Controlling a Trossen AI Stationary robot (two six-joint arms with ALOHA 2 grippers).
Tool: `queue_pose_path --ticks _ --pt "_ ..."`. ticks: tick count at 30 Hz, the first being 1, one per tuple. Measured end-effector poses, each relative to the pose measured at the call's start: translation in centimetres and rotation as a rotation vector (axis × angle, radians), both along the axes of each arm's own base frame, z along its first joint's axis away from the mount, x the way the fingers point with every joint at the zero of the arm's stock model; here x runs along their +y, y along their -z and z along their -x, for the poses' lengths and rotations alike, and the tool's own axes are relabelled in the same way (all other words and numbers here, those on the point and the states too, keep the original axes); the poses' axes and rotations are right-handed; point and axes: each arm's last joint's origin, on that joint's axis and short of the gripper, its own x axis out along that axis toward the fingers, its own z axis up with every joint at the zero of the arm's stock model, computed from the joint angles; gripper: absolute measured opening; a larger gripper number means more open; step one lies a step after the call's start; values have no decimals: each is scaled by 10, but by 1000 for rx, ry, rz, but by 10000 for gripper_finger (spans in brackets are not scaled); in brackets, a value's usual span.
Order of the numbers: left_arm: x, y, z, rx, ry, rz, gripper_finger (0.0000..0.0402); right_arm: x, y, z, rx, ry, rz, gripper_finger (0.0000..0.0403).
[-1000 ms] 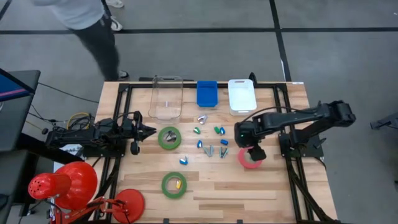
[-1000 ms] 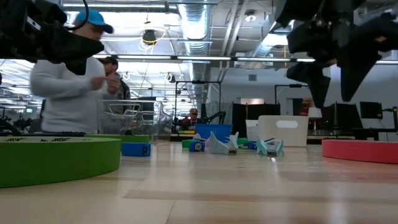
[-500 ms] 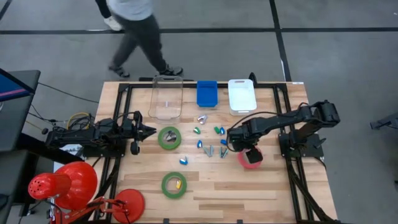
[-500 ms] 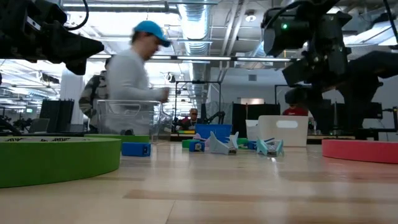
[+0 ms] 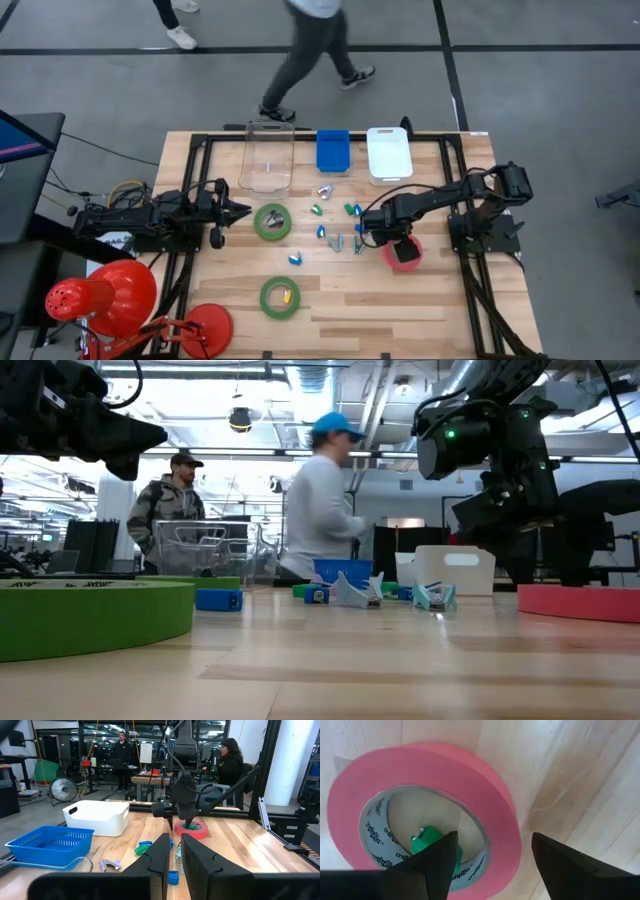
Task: Pick and place Stapler, Stapler remover, tape
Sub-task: Put the pink tape into the transparent bin
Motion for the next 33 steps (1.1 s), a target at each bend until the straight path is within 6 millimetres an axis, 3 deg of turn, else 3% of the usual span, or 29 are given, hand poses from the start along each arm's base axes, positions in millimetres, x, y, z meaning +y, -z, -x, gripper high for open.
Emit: queue_pose_path --ticks 15,24,33 --pt "0 0 0 0 0 0 39 0 -3 1 -15 2 -1 72" --pt "0 0 0 0 0 0 39 0 -3 1 -13 2 -2 81" --pt "0 0 0 0 0 0 39 0 -9 4 50 2 0 65"
